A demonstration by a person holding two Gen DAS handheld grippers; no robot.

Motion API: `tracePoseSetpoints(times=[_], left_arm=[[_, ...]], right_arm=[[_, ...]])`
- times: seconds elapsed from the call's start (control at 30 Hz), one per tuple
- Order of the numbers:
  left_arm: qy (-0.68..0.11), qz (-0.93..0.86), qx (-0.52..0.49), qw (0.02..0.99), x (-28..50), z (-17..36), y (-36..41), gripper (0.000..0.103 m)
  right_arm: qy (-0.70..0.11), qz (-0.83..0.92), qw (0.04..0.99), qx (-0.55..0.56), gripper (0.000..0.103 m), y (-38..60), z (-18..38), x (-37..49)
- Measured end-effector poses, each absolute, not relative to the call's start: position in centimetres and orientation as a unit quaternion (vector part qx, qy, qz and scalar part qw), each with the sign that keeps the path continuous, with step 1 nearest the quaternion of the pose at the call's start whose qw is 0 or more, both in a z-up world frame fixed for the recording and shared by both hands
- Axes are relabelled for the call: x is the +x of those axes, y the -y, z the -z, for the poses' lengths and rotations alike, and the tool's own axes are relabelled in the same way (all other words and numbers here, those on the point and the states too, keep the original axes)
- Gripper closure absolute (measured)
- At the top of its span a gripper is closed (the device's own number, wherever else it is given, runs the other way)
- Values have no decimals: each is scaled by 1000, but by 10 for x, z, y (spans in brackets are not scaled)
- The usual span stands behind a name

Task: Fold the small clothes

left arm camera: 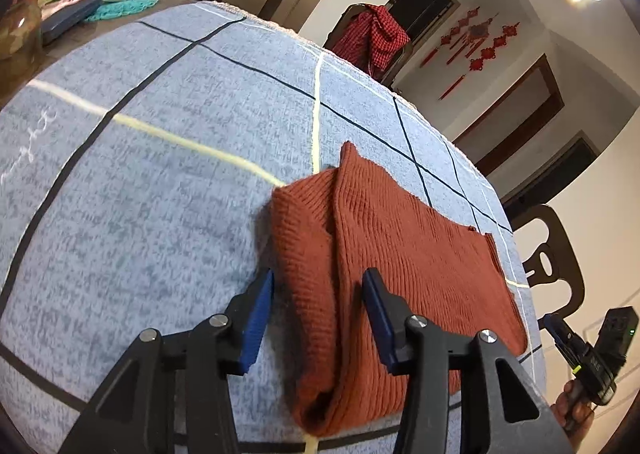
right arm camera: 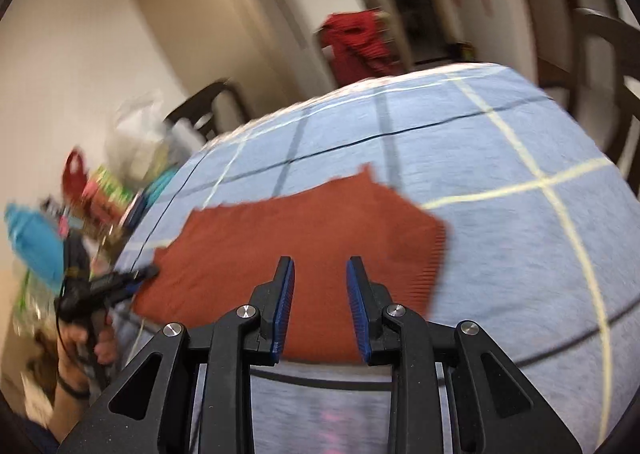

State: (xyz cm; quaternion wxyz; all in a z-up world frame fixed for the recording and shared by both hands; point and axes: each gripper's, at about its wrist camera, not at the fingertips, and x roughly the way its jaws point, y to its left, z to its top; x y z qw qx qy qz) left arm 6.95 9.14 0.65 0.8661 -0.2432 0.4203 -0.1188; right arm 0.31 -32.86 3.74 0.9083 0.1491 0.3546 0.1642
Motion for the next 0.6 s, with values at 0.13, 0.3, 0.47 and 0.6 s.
tracePoseSetpoints(times=[0.13, 0.3, 0.47, 0.6], left_arm=[[-419, 119, -236, 869, 70, -8, -85, 51], [-421, 135, -236, 865, 69, -7, -77, 51], [-414, 135, -237, 868, 67, -6, -78, 51], [-413, 140, -249, 865, 65, -4, -83, 51]], right_arm=[[-374, -226, 895, 93, 80, 273, -26, 17], [-406, -261, 873, 75, 83, 233, -4, 48], [-420, -251, 869, 75, 83, 223, 8, 81], [-427, -248, 866, 77, 83, 221, 8, 87]])
